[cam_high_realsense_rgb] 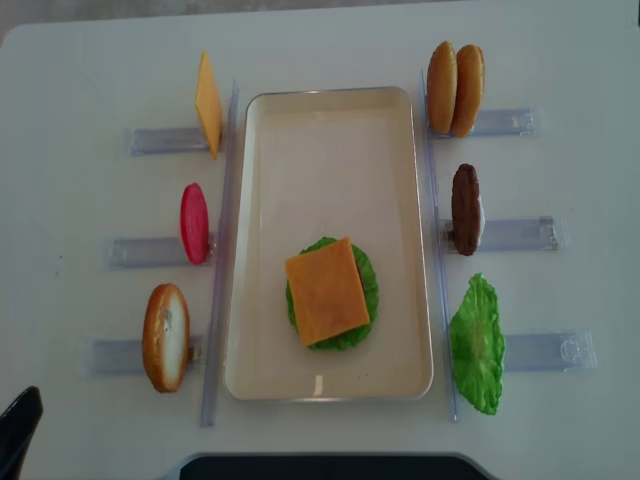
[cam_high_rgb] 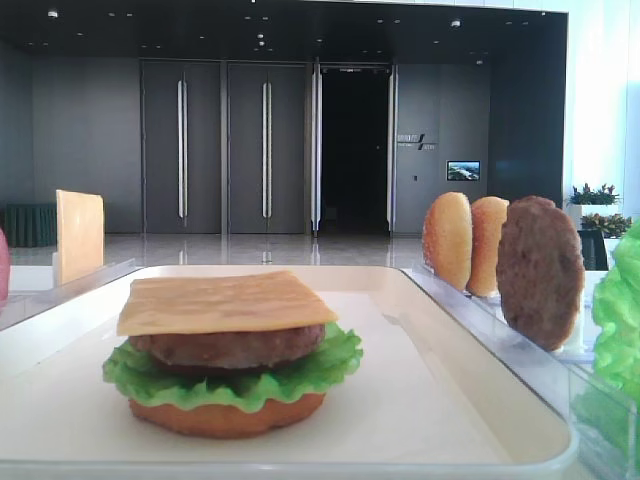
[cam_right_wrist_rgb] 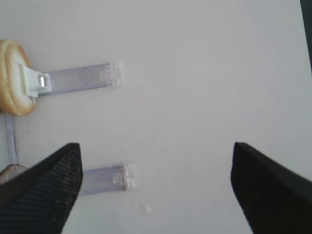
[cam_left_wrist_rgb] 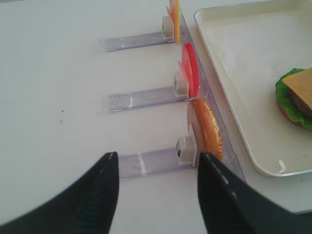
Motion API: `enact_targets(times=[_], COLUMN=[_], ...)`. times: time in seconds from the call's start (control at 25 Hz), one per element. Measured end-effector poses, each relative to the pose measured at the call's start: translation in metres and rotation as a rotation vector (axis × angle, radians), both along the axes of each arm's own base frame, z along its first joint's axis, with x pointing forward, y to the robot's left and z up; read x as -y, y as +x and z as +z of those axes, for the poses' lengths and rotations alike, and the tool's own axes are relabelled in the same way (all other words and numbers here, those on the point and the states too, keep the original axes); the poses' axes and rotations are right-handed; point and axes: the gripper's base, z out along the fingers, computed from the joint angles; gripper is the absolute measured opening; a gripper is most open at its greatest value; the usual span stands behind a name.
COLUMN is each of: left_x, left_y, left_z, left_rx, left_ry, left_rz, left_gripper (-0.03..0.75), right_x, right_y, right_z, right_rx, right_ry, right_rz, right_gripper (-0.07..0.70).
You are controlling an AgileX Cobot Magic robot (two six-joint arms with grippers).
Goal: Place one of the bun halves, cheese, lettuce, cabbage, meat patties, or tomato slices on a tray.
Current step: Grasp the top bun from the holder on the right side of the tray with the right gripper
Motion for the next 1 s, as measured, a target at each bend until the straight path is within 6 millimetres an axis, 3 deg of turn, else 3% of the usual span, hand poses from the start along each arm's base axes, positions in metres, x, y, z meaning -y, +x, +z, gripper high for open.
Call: enact_targets(times=[0.2,0.4,0.52,0.76,1.0], left_x=[0.0,0.0,0.0,0.0,0.0], left_y=[0.0,0.0,0.0,0.0,0.0], left_z=[0.0,0.0,0.0,0.0,0.0], left_rx=[0.0,0.0,0.0,0.0,0.0], left_ry=[0.0,0.0,0.0,0.0,0.0], left_rz=[0.0,0.0,0.0,0.0,0.0], left_gripper=[0.398,0.398,0.398,0.398,0.398], right_x=[0.003,-0.004,-0.026,-0.096,-0.147], right_y=[0.022,0.027,0.027,0.019,0.013], right_z=[-0.011,-0.017,-0.017,-0.019,-0.027], right_rx=[-0.026,-0.045,-0.045,-0.045,-0.065], right_ry=[-0.015,-0.012,-0.016,-0.02,-0.015], right_rz=[-0.011,-0.012,0.021,0.125,0.232], right_gripper=[0.587,0.587,0.587,0.587,0.587])
